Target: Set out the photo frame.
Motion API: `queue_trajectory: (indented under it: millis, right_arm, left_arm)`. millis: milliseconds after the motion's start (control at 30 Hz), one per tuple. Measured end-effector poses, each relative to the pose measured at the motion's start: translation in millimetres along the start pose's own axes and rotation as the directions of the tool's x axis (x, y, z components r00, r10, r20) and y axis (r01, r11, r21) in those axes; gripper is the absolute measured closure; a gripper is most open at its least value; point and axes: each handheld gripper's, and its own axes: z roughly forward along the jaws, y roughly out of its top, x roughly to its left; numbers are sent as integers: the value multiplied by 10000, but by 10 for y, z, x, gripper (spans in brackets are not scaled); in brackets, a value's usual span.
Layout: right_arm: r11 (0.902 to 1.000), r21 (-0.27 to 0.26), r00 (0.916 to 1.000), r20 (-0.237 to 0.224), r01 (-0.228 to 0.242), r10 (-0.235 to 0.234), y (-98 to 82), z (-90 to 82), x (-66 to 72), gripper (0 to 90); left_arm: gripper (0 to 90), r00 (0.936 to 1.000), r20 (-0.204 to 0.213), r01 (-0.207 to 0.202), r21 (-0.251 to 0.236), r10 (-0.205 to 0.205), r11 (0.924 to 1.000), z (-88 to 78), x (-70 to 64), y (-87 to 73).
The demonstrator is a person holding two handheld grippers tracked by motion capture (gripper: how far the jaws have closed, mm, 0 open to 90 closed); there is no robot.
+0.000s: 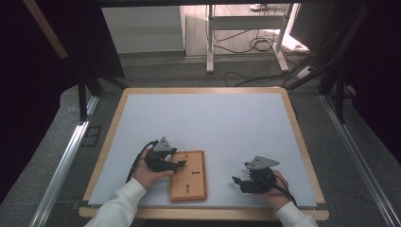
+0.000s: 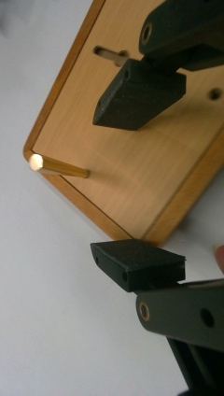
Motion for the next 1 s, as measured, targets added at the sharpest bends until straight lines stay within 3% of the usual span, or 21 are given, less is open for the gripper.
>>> queue_trajectory:
  millis: [267,467,800,1000]
  right_arm:
    - [10000,64,10000,85,-17,16,-10,2,15,280]
    - [9999,114,10000,92,-5,4,-15,10,1,280]
    - [9999,159,10000,84,-7,6,-14,19,13,280]
    - [10000,66,10000,79,53,-54,-7,16,24,280]
  left_arm:
    - [420,9997,-44,-240,-328,239,9992,63,-9,105]
    - [590,9995,240,-204,-444,215,9988,124,29,146]
    - [797,9983,404,-404,-478,424,9980,157,18,147]
    - [842,9965,720,-397,-412,426,9984,195,37,179]
